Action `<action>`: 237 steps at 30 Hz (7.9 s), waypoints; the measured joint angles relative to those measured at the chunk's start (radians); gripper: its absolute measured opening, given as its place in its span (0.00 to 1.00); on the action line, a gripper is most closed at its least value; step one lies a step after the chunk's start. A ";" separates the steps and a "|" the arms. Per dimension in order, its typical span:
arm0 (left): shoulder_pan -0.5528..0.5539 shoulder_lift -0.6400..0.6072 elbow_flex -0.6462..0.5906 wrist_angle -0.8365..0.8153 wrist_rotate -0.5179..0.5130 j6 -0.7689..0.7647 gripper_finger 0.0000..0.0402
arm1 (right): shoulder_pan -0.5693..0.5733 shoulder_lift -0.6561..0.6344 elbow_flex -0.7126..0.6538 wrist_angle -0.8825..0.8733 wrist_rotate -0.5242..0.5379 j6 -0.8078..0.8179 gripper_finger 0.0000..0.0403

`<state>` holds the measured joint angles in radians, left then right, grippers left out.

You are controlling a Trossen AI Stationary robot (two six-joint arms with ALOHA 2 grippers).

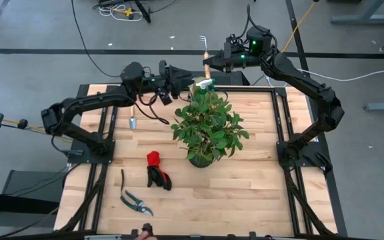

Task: Pick & Place Garden tools in Gardening bag
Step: Put the brown hand rake into the gardening bag

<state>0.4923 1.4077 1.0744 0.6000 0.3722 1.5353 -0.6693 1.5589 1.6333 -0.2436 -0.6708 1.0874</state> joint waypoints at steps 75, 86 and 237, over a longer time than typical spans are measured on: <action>-0.053 0.237 0.204 0.032 -0.012 0.136 0.49 | 0.058 0.001 0.000 -0.050 0.035 0.004 0.17; -0.059 0.237 0.203 0.032 -0.013 0.136 0.37 | 0.058 0.001 0.000 -0.050 0.035 0.003 0.17; 0.036 0.120 0.201 -0.511 -0.272 -0.184 0.19 | -0.109 -0.049 0.000 -0.033 -0.051 -0.154 0.49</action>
<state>0.5284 1.5272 1.2757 0.0886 0.1006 1.3514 -0.7784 1.5101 1.6333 -0.2764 -0.7223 0.9334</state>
